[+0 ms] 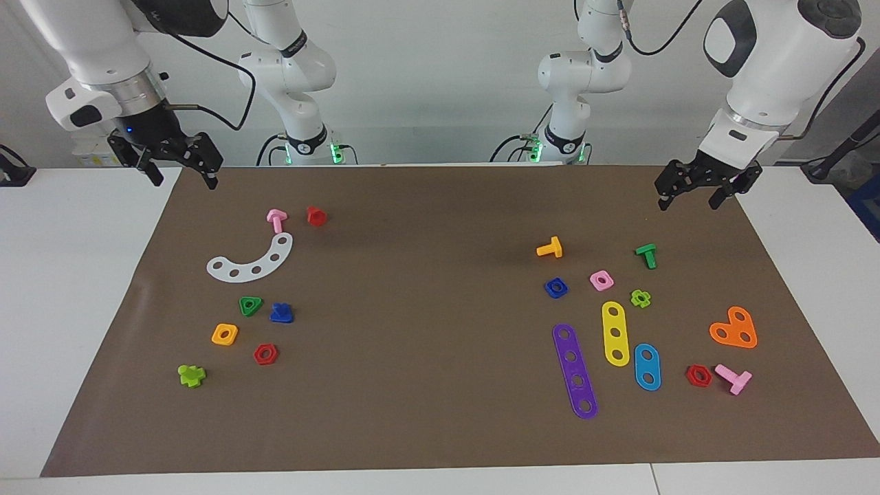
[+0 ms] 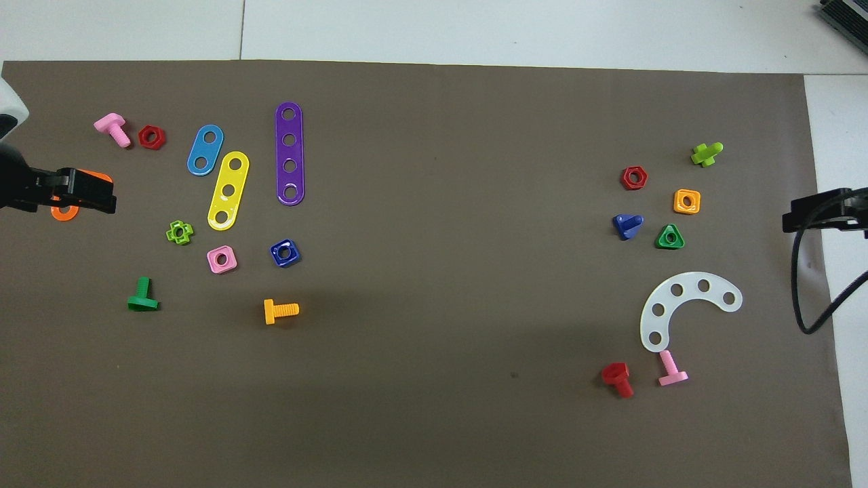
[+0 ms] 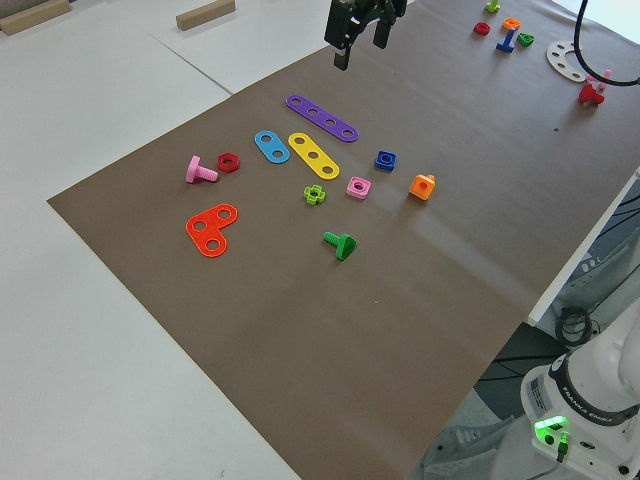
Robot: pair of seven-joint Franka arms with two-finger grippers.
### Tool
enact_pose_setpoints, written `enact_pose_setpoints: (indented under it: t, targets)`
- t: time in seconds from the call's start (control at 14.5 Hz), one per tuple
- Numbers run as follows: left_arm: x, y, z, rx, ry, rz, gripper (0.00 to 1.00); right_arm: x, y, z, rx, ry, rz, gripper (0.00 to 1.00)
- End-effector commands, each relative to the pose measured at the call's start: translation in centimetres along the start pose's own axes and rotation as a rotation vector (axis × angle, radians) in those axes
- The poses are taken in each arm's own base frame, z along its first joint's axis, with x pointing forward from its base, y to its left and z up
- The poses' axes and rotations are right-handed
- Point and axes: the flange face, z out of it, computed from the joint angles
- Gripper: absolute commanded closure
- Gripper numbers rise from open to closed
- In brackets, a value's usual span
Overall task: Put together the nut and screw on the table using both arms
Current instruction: 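Reach the left gripper to the blue nut while the right gripper reaches the bolt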
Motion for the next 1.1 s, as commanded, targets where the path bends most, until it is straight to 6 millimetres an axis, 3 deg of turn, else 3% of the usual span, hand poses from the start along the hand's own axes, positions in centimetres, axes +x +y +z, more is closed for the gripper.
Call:
enact_pose_setpoints:
  t: [0.0,0.28,0.48,0.62,0.83,0.97,1.03]
  targets:
    - [-0.8,0.2,-0.1,0.008,0.019,0.007,0.0,0.0,-0.2,0.1,0.012,0.009,0.007,0.0]
    - [-0.8,-0.5,-0.1,0.008,0.019,-0.004,0.0,0.0,-0.2,0.2,0.012,0.007,0.01,0.0]
    - [-0.9,-0.5,0.3,0.008,0.011,-0.007,0.0,-0.8,-0.2,1.4,0.017,-0.002,0.005,0.0]
    - [-2.0,-0.1,1.4,0.006,0.004,0.006,0.0,-1.3,-0.2,2.9,0.024,0.04,-0.004,0.0]
    - [-2.2,0.7,3.5,-0.019,0.021,0.003,0.0,-0.4,-0.4,5.2,0.023,0.085,-0.009,0.0]
    - [-1.4,1.6,4.7,-0.099,0.019,-0.021,0.01,0.9,-4.0,8.2,0.022,0.077,-0.066,0.0]
    - [-0.7,2.5,5.6,-0.113,0.028,-0.012,0.01,2.1,-4.6,10.4,0.018,0.054,-0.075,0.0]
